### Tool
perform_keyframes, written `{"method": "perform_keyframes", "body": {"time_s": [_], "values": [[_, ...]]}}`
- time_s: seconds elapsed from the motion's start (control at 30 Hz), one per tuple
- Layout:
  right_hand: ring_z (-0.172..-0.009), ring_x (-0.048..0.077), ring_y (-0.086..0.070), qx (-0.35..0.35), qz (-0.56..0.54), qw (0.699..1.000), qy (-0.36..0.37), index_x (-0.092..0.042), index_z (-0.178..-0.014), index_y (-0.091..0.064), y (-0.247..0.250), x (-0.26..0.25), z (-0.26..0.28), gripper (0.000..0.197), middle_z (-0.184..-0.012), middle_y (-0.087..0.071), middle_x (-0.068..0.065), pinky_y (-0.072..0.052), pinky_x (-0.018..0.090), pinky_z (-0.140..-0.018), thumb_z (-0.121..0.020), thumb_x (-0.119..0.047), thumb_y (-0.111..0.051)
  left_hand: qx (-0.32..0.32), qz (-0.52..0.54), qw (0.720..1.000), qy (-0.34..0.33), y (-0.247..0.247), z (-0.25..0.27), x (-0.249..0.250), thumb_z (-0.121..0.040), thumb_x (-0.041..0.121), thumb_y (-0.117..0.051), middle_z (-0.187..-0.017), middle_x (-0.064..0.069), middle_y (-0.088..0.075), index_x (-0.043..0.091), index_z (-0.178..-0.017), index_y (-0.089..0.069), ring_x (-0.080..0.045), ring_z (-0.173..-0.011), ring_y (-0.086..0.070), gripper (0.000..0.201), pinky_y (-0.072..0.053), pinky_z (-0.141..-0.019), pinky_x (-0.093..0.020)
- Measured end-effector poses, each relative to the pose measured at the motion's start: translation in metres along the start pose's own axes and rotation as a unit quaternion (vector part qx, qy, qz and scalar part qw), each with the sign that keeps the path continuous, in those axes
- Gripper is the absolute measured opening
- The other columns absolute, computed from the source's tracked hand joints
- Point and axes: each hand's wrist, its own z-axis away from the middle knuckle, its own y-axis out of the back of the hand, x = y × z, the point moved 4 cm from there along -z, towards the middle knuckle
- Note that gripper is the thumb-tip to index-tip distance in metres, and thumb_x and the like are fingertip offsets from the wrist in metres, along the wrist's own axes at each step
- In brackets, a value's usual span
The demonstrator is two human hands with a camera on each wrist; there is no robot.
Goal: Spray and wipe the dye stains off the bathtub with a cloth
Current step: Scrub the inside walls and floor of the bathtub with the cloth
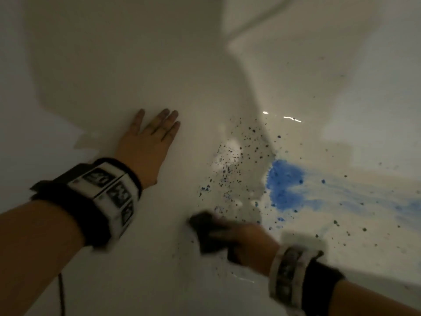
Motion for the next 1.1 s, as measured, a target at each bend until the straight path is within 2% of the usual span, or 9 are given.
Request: {"method": "perform_keyframes", "body": {"time_s": [0.1,0.2,0.37,0.47,0.53,0.63,0.83,0.97,1.1], "values": [[-0.062,0.003,-0.052,0.247,-0.267,0.924,-0.119,-0.023,-0.1,-0.065,0.09,0.01,-0.018,0.015,-0.081,-0.06,-0.004,-0.045,0.007,-0.052,-0.095,-0.023,-0.051,0.005,0.012,1.0,-0.01,0.016,-0.038,0.019,-0.079,0.049,-0.065,-0.15,-0.011,0.033,0.007,-0.144,0.023,-0.024,-0.141,0.023,0.117,0.01,-0.112,-0.052],[-0.066,-0.001,-0.047,0.416,-0.268,0.866,-0.072,-0.03,-0.121,-0.054,0.17,0.004,-0.05,0.027,-0.086,-0.053,-0.014,-0.038,-0.003,-0.047,-0.099,-0.02,-0.041,0.016,-0.001,1.0,0.004,0.011,-0.061,0.034,-0.073,0.06,-0.065,-0.148,-0.011,0.035,0.005,-0.142,0.026,-0.027,-0.139,0.028,0.127,0.013,-0.108,-0.057],[-0.11,0.019,-0.051,0.502,-0.262,0.823,-0.034,-0.02,-0.143,-0.03,0.214,-0.001,-0.107,0.052,-0.134,-0.046,0.011,-0.041,0.023,-0.088,-0.094,-0.011,-0.046,0.067,0.009,0.998,0.004,0.003,-0.072,0.035,-0.067,0.071,-0.06,-0.145,-0.013,0.039,0.004,-0.14,0.03,-0.029,-0.137,0.032,0.134,0.018,-0.104,-0.056],[-0.107,0.017,-0.056,0.45,-0.108,0.884,-0.063,-0.019,-0.135,-0.036,0.187,0.005,-0.133,0.042,-0.119,-0.055,0.002,-0.047,0.019,-0.083,-0.095,-0.024,-0.049,0.08,0.016,0.997,0.0,0.0,-0.074,0.036,-0.067,0.071,-0.059,-0.145,-0.013,0.039,0.004,-0.14,0.029,-0.03,-0.136,0.032,0.133,0.021,-0.102,-0.054],[-0.13,0.029,-0.037,0.359,0.06,0.924,-0.113,-0.02,-0.145,-0.025,0.167,0.011,-0.15,0.061,-0.145,-0.03,0.01,-0.035,0.03,-0.106,-0.091,-0.019,-0.054,0.083,0.013,0.996,0.003,-0.001,-0.076,0.036,-0.067,0.071,-0.06,-0.146,-0.012,0.038,0.005,-0.141,0.028,-0.03,-0.136,0.032,0.133,0.021,-0.102,-0.054],[-0.139,0.035,-0.018,0.288,0.166,0.929,-0.164,-0.021,-0.148,-0.018,0.139,0.023,-0.154,0.072,-0.154,-0.007,0.013,-0.023,0.039,-0.113,-0.087,-0.009,-0.055,0.082,0.014,0.997,0.002,-0.002,-0.077,0.036,-0.067,0.071,-0.061,-0.146,-0.012,0.039,0.006,-0.141,0.028,-0.03,-0.136,0.033,0.133,0.019,-0.103,-0.056],[-0.139,0.033,-0.013,0.21,0.234,0.941,-0.128,-0.02,-0.144,-0.029,0.059,0.029,-0.125,0.065,-0.153,-0.013,0.003,-0.021,0.041,-0.113,-0.086,-0.005,-0.054,0.06,0.018,0.998,0.004,-0.004,-0.075,0.036,-0.068,0.07,-0.061,-0.143,-0.012,0.042,0.006,-0.141,0.029,-0.032,-0.134,0.036,0.132,0.018,-0.103,-0.06],[-0.138,0.033,-0.013,0.037,0.346,0.935,-0.068,-0.014,-0.139,-0.037,0.014,0.045,-0.094,0.048,-0.151,-0.017,0.004,-0.029,0.041,-0.108,-0.093,-0.01,-0.046,0.051,0.016,0.999,0.0,-0.002,-0.076,0.036,-0.067,0.072,-0.059,-0.143,-0.011,0.043,0.007,-0.141,0.03,-0.032,-0.134,0.036,0.132,0.019,-0.102,-0.059],[-0.126,0.025,-0.034,0.002,0.325,0.945,-0.031,-0.008,-0.129,-0.047,0.021,0.051,-0.066,0.037,-0.138,-0.038,0.008,-0.035,0.031,-0.098,-0.092,-0.011,-0.047,0.048,0.014,0.999,0.003,-0.001,-0.075,0.036,-0.068,0.072,-0.058,-0.143,-0.011,0.043,0.008,-0.141,0.03,-0.032,-0.134,0.036,0.131,0.02,-0.102,-0.059]]}}
